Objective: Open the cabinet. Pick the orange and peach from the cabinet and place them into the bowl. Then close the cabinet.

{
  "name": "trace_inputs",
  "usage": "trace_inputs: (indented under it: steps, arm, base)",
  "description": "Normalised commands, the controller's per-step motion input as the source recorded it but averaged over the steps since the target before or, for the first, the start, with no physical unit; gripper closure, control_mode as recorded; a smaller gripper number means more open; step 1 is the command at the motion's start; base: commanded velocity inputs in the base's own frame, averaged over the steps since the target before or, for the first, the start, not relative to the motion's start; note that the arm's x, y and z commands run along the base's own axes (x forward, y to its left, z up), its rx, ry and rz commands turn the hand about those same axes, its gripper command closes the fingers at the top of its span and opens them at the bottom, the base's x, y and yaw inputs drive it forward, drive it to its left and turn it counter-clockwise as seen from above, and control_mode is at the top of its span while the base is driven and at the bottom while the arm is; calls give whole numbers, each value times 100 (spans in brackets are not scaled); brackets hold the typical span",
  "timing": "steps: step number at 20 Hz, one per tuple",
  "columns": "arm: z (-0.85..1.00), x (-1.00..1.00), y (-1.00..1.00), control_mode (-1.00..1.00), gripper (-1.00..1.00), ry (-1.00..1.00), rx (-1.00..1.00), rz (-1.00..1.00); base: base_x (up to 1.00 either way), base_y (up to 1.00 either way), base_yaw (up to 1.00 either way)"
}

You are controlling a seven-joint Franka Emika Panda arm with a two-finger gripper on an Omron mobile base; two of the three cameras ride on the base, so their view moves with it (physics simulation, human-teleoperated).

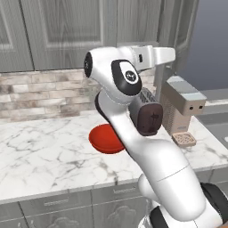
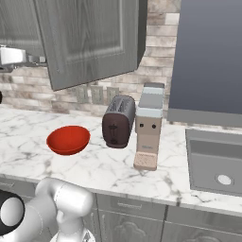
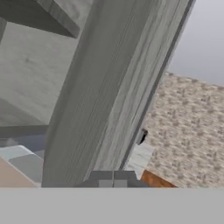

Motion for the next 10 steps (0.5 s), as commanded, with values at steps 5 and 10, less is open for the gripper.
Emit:
trace_inputs:
  steps: [5,10]
  arm:
    - [-4,0,-79,-100,100,0,-4,-6]
    - [-4,0,-75,-100,100,0,-3,-6]
  base:
    - [0,0,0]
    - [0,0,0]
